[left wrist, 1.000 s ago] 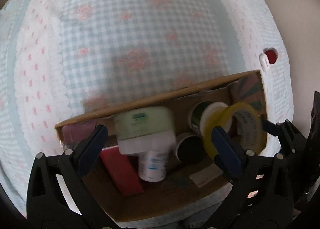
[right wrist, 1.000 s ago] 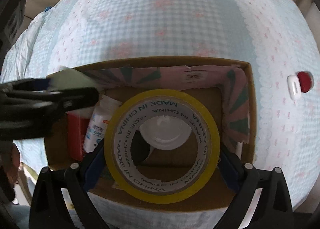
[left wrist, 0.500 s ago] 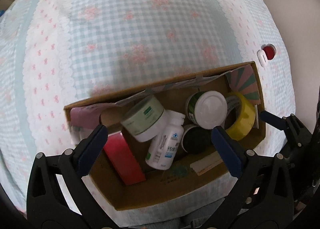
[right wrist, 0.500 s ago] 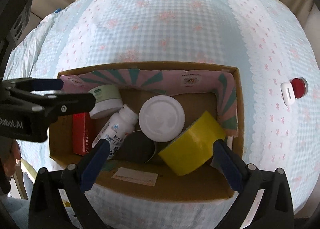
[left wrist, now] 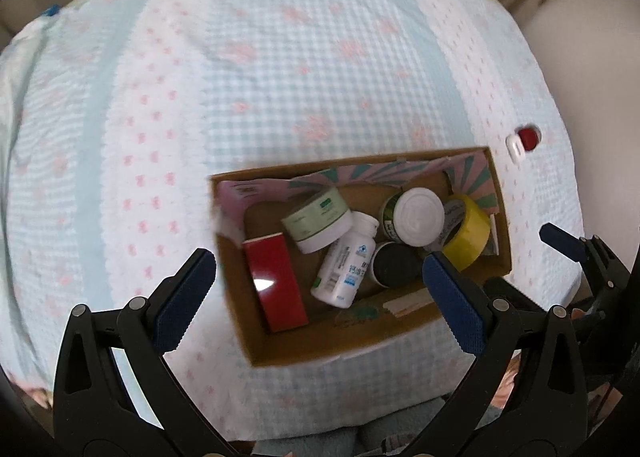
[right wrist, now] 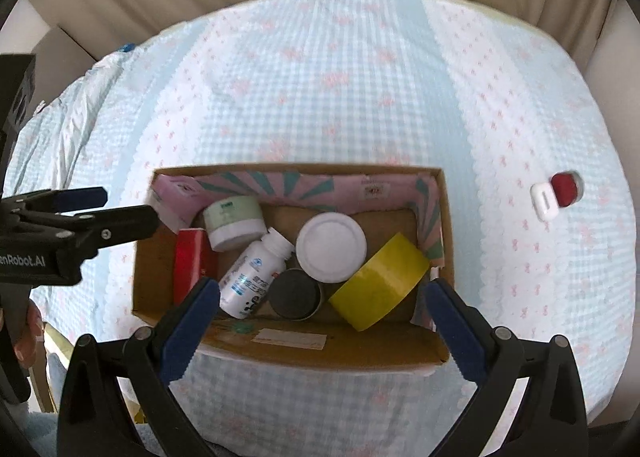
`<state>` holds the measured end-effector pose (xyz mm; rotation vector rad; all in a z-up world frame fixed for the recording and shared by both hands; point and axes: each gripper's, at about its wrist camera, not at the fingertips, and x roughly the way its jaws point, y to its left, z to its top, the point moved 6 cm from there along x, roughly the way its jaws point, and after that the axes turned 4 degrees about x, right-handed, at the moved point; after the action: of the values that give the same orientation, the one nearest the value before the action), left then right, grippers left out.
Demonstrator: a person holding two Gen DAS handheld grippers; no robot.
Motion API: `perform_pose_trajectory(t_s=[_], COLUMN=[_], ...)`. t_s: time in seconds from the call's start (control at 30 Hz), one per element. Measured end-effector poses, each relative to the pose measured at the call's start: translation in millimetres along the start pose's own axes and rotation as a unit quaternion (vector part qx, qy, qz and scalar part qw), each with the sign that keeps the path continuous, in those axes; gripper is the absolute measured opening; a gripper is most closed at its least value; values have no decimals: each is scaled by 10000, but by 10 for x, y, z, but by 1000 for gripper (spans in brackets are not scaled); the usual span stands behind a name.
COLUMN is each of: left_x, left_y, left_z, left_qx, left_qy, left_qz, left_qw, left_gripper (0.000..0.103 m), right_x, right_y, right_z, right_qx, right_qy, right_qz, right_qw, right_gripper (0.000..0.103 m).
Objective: Organize rigid objects
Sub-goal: 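Move both tools toward the white earbud case and red-silver cylinder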
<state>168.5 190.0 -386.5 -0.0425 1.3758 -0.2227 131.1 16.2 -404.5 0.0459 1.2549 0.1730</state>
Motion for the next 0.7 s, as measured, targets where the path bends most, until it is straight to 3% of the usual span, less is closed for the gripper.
perform_pose_trajectory(t_s=[0.2,0.37,0.5,0.6,0.7], left_x=[-564,-938,-1072,-1078,-1010], left_y=[176,314,305,189,-36], left_z=[-76,-141,-244,-344,-424], left_qx=[-171,20,112,106,81], left_qy=[-485,-892,-1066,-1095,-1055], left_qz=[1,335,400,280,78], left_qw=[9987,9955,9934,9935,9944], left_gripper=[103,103,103,103,103], right_x=[-464,-843,-1083,-1248,-1372], right_y=[119,111,35,-67,-236], right_z=[51,31,-28,-112,-195], right_qx=[-95,-20,137,350,447], right_qy=[-351,-554,-621,-649,-664], right_qz=[-94,-216,-298,-169,-298], right_qw=[9993,9982,9975,9971,9963], right_gripper=[103,103,103,103,103])
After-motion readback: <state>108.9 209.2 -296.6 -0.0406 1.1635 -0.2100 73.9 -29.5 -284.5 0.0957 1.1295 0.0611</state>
